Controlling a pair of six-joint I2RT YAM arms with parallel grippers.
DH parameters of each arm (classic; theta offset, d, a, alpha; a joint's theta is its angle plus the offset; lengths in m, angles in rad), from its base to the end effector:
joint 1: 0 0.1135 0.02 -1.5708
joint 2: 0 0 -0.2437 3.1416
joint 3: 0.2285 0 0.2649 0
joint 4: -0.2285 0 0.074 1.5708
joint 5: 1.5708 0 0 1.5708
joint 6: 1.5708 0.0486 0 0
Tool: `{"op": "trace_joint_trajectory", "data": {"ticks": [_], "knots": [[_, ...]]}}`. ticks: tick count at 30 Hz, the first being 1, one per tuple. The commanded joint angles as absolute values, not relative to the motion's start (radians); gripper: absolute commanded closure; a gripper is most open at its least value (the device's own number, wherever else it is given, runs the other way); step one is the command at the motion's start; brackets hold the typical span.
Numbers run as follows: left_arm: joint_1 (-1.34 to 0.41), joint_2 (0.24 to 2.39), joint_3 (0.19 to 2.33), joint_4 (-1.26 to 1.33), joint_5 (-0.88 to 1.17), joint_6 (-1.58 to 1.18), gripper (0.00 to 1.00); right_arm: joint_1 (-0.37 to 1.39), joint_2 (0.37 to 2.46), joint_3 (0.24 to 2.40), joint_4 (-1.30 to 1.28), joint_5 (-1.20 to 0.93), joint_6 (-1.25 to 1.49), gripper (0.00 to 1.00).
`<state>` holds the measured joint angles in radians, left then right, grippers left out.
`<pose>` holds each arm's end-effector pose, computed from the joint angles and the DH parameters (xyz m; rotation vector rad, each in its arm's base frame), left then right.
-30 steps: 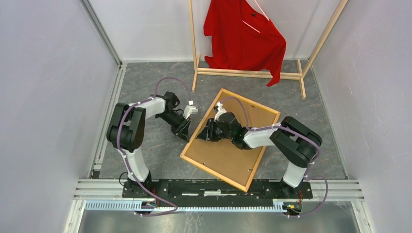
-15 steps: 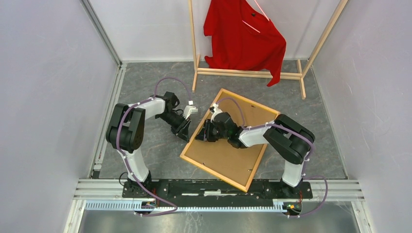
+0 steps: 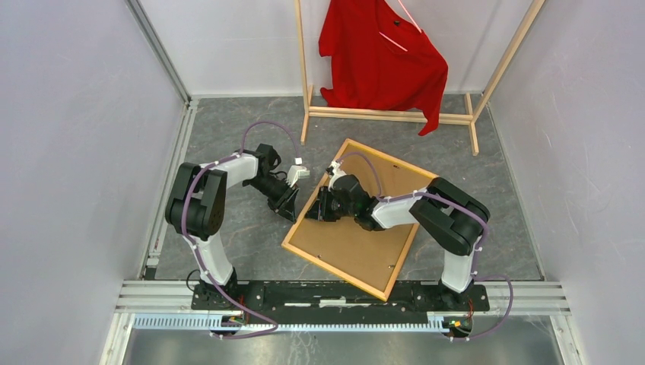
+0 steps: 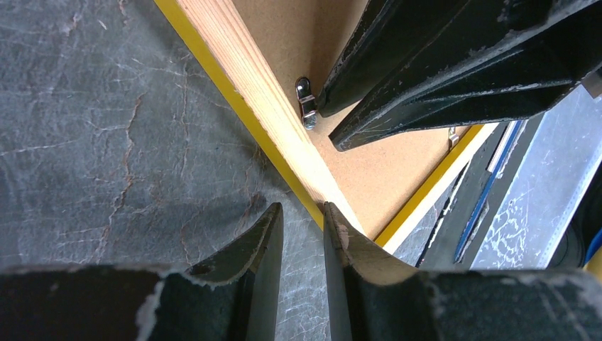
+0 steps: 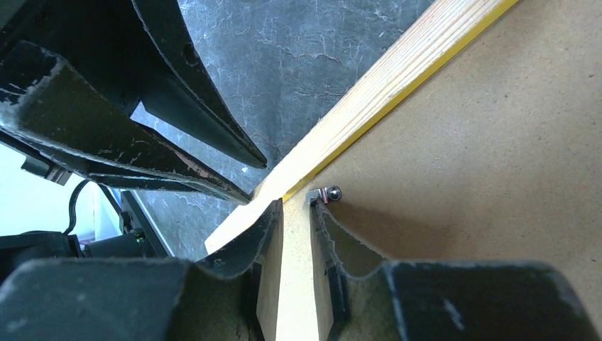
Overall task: Put the photo into the frame
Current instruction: Install the photo frame at the center of the board.
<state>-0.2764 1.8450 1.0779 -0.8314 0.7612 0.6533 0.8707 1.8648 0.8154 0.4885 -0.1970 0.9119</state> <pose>0.2894 -0.1169 0.1031 1.2481 2.5235 -1.1138 0.2338 0.2923 0.0882 -0.0812 2.3914 1.1757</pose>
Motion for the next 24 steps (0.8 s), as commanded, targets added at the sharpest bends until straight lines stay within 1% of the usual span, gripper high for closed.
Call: {"op": "trace_joint_trajectory", "data": {"ticks": [1, 13, 16, 24], "knots": [[-0.282, 1.829, 1.056, -0.804, 0.709, 0.660, 0.66, 0.877, 1.886, 0.845, 0.492, -0.167, 0.906, 0.74], [-0.281, 1.822, 1.052, -0.804, 0.707, 0.663, 0.66, 0.891, 1.880, 0.861, 0.469, -0.094, 0.860, 0.76], [-0.282, 1.818, 1.051, -0.805, 0.699, 0.664, 0.66, 0.896, 1.853, 0.855, 0.466, -0.063, 0.825, 0.76], [-0.282, 1.812, 1.045, -0.805, 0.693, 0.665, 0.66, 0.903, 1.745, 0.756, 0.494, -0.018, 0.782, 0.79]]}}
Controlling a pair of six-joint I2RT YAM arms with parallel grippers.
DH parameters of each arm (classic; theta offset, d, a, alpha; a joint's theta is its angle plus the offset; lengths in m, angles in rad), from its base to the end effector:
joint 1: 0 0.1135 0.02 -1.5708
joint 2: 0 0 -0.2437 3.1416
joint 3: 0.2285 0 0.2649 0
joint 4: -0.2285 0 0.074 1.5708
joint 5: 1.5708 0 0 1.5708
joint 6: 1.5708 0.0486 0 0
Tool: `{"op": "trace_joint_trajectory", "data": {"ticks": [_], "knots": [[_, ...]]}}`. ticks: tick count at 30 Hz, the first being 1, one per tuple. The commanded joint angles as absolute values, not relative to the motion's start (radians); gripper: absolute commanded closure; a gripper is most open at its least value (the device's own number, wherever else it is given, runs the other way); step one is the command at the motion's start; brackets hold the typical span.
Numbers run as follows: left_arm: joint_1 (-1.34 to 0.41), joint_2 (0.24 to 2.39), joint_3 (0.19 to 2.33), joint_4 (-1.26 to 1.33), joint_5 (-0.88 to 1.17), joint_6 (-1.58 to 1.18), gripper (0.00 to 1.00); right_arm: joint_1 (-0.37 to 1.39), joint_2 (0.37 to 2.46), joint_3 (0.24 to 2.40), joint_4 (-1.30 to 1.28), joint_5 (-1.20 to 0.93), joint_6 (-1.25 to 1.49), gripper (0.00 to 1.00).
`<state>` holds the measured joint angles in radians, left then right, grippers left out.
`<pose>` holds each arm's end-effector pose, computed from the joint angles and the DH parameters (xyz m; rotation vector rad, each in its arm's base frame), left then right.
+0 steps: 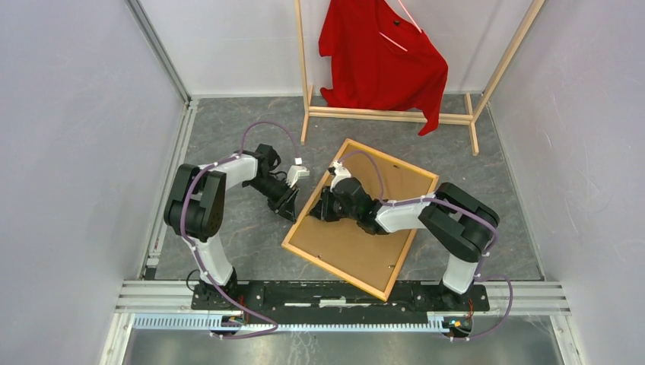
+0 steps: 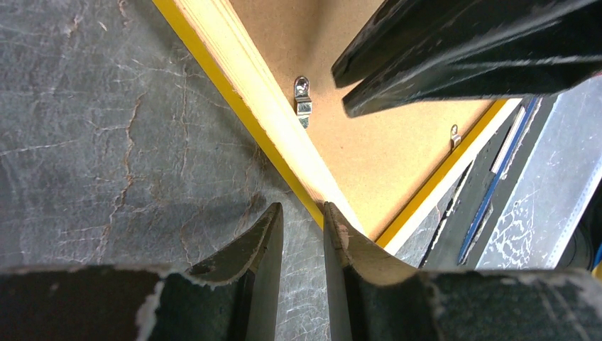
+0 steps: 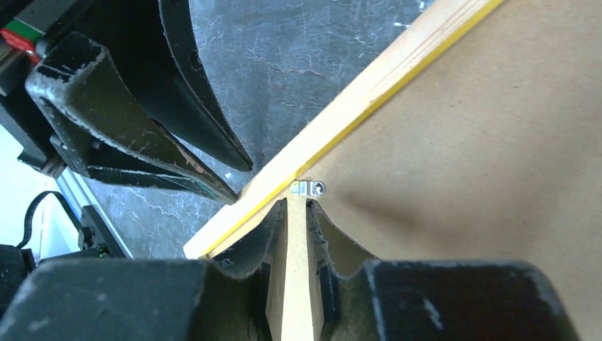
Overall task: Put the photo into the frame
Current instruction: Install the photo frame at the center of the board.
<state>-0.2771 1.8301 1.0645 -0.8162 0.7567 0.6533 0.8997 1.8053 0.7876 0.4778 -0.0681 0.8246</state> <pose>0.2880 -0.1166 0.1042 1.2533 2.5106 -1.0986 0.2264 0.2905 0.0995 -0.1313 2.3071 1.0450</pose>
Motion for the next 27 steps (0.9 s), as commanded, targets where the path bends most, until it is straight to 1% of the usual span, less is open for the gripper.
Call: {"op": "trace_joint_trajectory", "data": {"ticks": [1, 12, 27], "knots": [[-0.282, 1.811, 1.045, -0.804, 0.695, 0.666, 0.66, 0.905, 1.744, 0.752, 0.495, -0.019, 0.782, 0.79], [-0.282, 1.810, 1.046, -0.804, 0.696, 0.664, 0.66, 0.926, 1.806, 0.773, 0.511, -0.050, 0.800, 0.79], [-0.282, 1.808, 1.042, -0.805, 0.697, 0.669, 0.66, 0.927, 1.871, 0.829, 0.495, -0.031, 0.804, 0.85]]}}
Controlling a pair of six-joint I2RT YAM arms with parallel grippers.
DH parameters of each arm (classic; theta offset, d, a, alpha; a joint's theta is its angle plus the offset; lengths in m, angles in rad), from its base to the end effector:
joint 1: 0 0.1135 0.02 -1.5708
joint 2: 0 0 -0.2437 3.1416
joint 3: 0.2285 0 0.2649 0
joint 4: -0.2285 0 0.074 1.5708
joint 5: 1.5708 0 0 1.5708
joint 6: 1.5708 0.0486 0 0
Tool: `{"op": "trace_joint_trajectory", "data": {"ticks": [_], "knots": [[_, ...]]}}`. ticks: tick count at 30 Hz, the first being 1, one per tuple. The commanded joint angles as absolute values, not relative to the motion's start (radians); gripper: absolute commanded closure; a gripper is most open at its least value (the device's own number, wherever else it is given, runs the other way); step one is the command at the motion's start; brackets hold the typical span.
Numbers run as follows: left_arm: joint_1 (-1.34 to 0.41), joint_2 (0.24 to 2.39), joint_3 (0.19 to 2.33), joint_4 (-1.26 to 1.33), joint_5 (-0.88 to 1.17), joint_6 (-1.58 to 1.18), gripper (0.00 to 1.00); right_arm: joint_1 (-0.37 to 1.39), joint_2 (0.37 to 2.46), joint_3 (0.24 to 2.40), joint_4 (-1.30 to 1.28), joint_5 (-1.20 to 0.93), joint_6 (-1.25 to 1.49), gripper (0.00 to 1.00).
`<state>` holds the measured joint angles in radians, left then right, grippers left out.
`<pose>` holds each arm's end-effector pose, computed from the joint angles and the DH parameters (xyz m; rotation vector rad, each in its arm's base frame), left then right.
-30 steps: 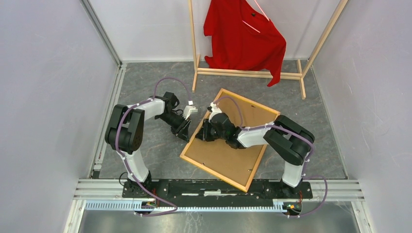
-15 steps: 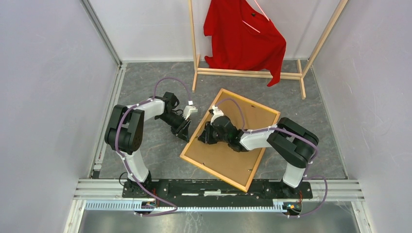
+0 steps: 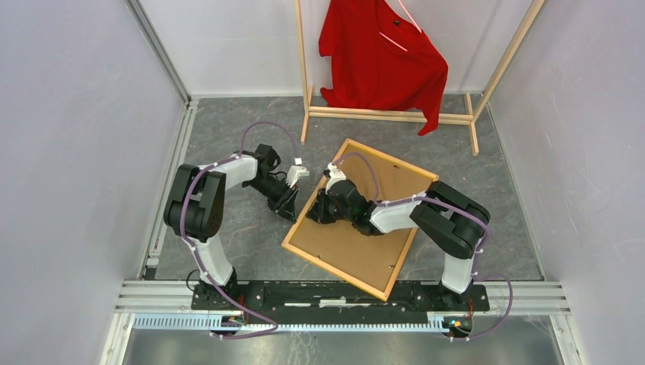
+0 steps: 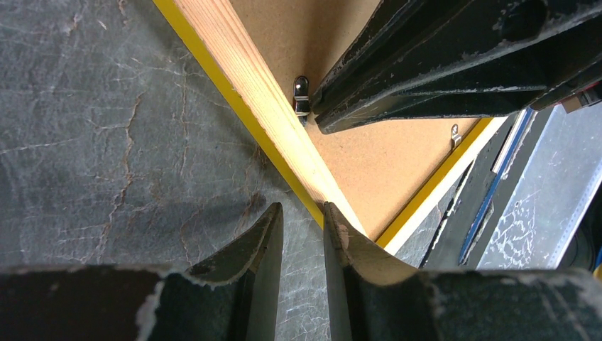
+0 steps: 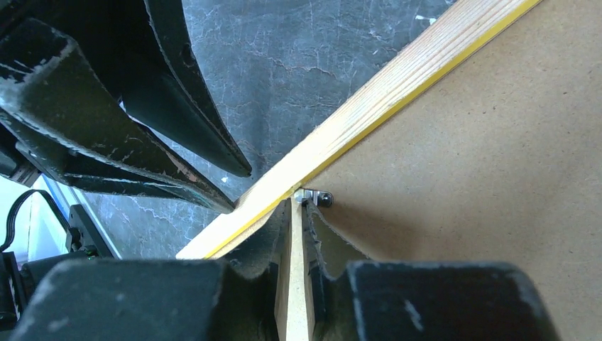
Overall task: Put the photo into the frame
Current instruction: Install the photo frame at the center of the board.
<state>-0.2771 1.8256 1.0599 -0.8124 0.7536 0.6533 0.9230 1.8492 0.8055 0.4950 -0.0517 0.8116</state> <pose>0.2874 -0.1163 0.1043 1.2549 2.5090 -1.0924 0.2232 0.2991 0.0911 -0.1624 2.3101 1.0289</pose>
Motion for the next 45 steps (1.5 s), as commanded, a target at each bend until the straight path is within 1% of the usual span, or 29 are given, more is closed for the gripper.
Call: {"op": "trace_joint_trajectory", "data": {"ticks": [1, 10, 17, 22, 26, 28, 30, 35, 36, 38, 42, 45], "knots": [[-0.282, 1.809, 1.040, -0.804, 0.696, 0.670, 0.66, 0.926, 1.872, 0.831, 0.494, -0.029, 0.802, 0.85], [-0.282, 1.809, 1.037, -0.804, 0.702, 0.673, 0.67, 0.926, 1.887, 0.847, 0.485, -0.006, 0.787, 0.88], [-0.284, 1.808, 1.040, -0.817, 0.707, 0.680, 0.67, 0.924, 1.888, 0.859, 0.464, 0.054, 0.765, 0.90], [-0.283, 1.806, 1.041, -0.825, 0.704, 0.688, 0.67, 0.925, 1.872, 0.858, 0.473, 0.054, 0.745, 0.90], [-0.284, 1.807, 1.044, -0.824, 0.697, 0.686, 0.66, 0.919, 1.814, 0.854, 0.476, 0.035, 0.721, 0.87], [-0.284, 1.806, 1.048, -0.823, 0.688, 0.685, 0.66, 0.901, 1.760, 0.843, 0.476, -0.020, 0.718, 0.80], [-0.283, 1.802, 1.048, -0.816, 0.670, 0.686, 0.66, 0.875, 1.674, 0.805, 0.468, -0.058, 0.719, 0.69], [-0.284, 1.794, 1.059, -0.799, 0.631, 0.674, 0.65, 0.743, 1.410, 0.633, 0.359, -0.042, 0.712, 0.25], [-0.284, 1.791, 1.061, -0.792, 0.627, 0.668, 0.65, 0.707, 1.358, 0.597, 0.307, -0.014, 0.708, 0.20], [-0.284, 1.787, 1.062, -0.778, 0.618, 0.657, 0.64, 0.646, 1.257, 0.548, 0.183, 0.073, 0.687, 0.11], [-0.288, 1.784, 1.049, -0.760, 0.597, 0.652, 0.64, 0.547, 1.066, 0.467, -0.085, 0.305, 0.628, 0.02], [-0.292, 1.783, 1.034, -0.740, 0.572, 0.653, 0.64, 0.473, 0.930, 0.412, -0.184, 0.386, 0.615, 0.02]]}}
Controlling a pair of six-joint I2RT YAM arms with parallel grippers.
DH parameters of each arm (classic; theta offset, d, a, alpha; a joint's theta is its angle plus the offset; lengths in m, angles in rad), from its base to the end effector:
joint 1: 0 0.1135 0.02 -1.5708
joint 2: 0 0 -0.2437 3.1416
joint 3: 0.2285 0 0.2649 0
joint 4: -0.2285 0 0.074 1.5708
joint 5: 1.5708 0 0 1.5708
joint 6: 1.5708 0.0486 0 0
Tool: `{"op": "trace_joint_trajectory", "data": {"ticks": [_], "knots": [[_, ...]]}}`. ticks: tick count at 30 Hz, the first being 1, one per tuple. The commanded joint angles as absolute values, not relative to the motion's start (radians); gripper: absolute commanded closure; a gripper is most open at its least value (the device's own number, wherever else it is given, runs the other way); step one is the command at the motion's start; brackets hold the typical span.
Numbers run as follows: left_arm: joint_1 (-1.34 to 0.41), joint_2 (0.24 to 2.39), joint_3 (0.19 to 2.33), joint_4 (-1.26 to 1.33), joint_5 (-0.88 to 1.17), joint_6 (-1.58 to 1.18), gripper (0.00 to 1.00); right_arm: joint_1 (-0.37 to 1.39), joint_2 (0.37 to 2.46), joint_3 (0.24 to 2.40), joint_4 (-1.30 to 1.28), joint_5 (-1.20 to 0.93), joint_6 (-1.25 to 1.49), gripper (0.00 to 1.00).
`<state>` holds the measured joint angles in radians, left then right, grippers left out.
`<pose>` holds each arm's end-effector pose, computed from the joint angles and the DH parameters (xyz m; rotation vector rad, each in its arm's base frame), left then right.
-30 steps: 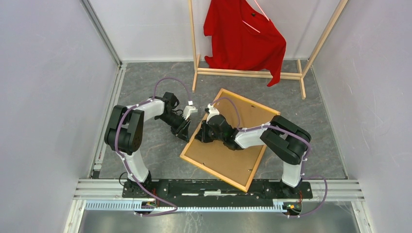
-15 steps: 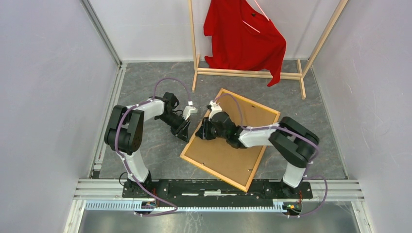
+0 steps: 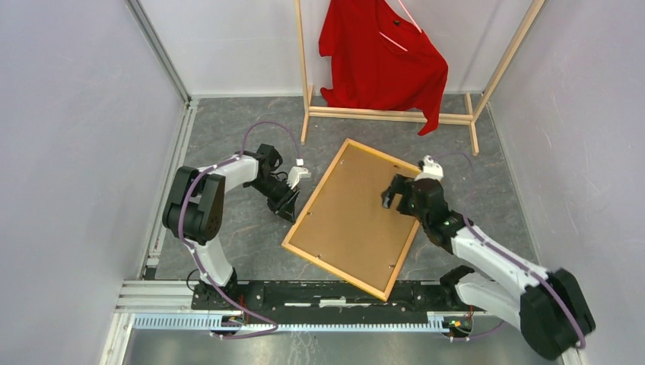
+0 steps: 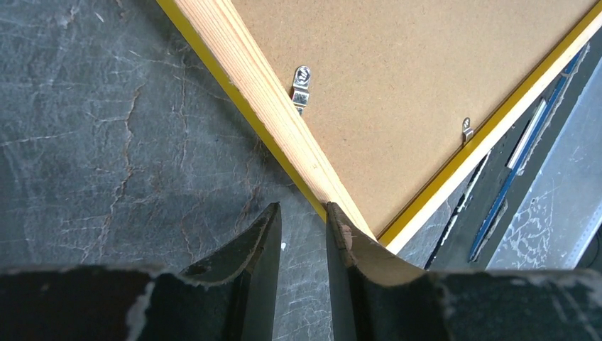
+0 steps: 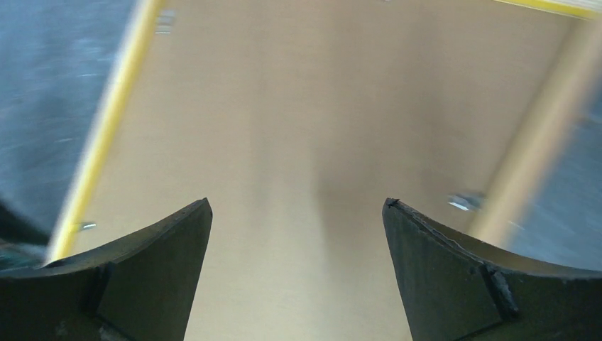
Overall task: Put the photo into the frame
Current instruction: Install the photo frame at the center of the board.
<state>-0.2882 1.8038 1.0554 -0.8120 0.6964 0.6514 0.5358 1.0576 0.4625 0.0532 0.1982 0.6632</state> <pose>0.2858 -0.1172 0.1077 1.2879 2.5248 -1.0093 0.2215 0.1204 0.1681 0.2562 2.1272 0.5066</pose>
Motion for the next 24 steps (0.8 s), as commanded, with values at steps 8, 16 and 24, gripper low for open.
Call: {"op": "trace_joint_trajectory", "data": {"ticks": [8, 16, 24], "knots": [[-0.321, 1.778, 1.010, -0.706, 0.531, 0.653, 0.64, 0.307, 0.938, 0.314, -0.138, 0.245, 0.619, 0.02], [-0.372, 1.742, 0.964, -0.699, 0.507, 0.689, 0.64, 0.277, 1.156, 0.358, 0.091, 0.036, 0.615, 0.05], [-0.470, 1.696, 0.912, -0.770, 0.529, 0.781, 0.62, 0.331, 1.399, 0.586, 0.064, 0.013, 0.556, 0.06]]}}
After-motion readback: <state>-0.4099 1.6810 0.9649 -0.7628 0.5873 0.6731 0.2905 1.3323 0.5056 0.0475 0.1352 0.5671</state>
